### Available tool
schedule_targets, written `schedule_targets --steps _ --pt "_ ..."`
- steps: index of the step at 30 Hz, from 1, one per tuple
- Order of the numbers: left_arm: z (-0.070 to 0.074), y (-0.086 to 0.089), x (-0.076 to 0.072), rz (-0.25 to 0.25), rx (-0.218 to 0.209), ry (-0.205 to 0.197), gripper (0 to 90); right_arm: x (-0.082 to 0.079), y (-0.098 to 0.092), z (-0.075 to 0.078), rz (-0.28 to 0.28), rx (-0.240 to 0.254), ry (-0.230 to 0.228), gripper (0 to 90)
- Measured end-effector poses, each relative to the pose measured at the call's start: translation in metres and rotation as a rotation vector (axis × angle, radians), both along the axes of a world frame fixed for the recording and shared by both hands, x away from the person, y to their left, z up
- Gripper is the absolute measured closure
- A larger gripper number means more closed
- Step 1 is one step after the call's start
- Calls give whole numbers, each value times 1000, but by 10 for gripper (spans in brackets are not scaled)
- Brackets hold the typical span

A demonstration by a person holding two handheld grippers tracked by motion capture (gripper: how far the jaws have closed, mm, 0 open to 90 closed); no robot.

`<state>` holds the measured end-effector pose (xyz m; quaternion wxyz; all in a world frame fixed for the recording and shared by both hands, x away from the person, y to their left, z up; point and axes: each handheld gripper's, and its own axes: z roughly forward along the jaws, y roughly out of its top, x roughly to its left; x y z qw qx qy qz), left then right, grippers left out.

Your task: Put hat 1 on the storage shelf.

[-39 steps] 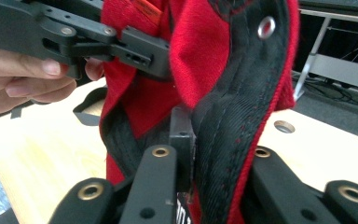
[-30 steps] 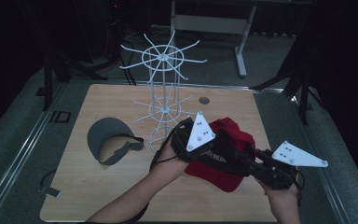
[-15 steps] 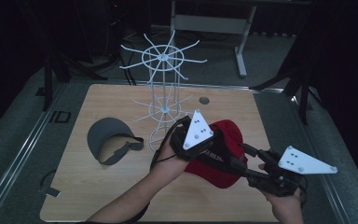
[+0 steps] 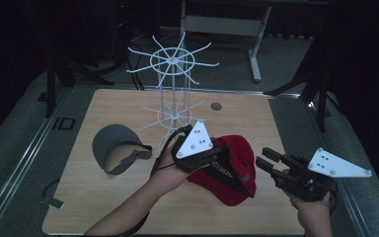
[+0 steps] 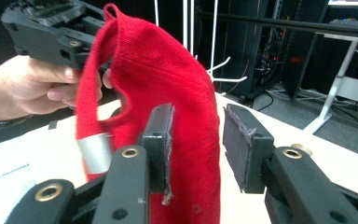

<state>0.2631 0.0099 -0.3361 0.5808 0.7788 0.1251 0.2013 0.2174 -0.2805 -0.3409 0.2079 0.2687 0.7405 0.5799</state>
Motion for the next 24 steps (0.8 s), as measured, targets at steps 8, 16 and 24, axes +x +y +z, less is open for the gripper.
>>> schedule_targets --steps 8,16,24 --pt "-1 -1 -4 -101 14 2 869 9 15 -6 38 -65 4 557" --pt "1 -2 -4 -97 0 13 869 8 23 -5 84 -97 -10 687" --pt "1 -2 -5 -116 -4 23 868 2 23 -2 136 -131 -30 880"
